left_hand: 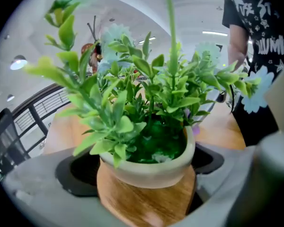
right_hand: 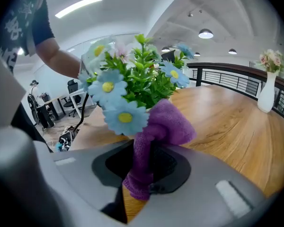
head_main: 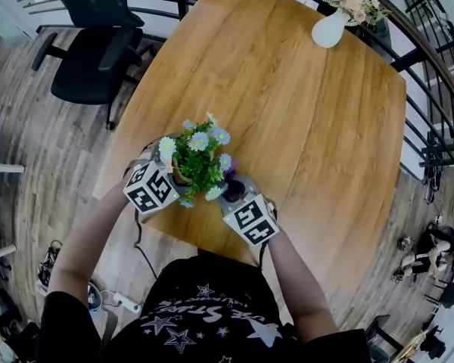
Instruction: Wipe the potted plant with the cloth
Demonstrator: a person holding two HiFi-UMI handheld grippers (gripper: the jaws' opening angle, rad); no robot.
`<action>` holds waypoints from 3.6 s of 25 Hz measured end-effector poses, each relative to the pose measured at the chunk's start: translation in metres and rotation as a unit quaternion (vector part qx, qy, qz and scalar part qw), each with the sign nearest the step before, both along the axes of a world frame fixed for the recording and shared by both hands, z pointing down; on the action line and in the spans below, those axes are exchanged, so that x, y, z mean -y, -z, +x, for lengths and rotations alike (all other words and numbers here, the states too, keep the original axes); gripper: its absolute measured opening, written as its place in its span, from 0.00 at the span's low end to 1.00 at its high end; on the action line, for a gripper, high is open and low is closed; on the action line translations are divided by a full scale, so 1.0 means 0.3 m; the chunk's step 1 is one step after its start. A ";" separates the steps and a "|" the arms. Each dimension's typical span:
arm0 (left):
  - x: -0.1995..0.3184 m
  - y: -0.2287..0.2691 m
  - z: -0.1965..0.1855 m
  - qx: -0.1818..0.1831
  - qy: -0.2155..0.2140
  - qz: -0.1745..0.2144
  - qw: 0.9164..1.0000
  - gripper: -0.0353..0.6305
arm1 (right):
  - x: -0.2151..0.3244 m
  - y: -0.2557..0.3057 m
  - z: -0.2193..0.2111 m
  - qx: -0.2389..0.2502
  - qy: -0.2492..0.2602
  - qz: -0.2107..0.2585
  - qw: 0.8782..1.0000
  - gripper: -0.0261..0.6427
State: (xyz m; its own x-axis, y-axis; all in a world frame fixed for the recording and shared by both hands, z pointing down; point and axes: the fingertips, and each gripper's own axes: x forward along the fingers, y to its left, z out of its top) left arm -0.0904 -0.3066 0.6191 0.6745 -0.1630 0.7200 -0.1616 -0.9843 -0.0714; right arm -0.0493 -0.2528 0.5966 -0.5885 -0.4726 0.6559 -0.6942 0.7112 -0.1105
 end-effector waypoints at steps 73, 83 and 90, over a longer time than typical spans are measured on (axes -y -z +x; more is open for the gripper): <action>-0.238 0.071 0.026 -0.035 0.228 0.003 0.973 0.69 | -0.192 0.014 0.083 -0.029 -0.072 -0.023 0.997 0.17; -0.180 0.109 -0.038 -0.054 0.021 -0.003 0.998 0.89 | -0.173 0.002 0.081 -0.026 -0.082 -0.027 0.996 0.17; -0.153 0.081 0.011 -0.012 -0.099 -0.025 0.995 0.89 | -0.163 -0.002 0.095 -0.033 -0.085 -0.029 0.995 0.17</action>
State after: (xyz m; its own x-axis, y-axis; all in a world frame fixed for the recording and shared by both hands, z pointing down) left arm -0.0872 -0.2607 0.5948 0.7064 0.0108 0.7077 0.0357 -0.9992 -0.0203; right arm -0.0207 -0.2037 0.5971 -0.4579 -0.5224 0.7193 -0.8115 0.5760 -0.0983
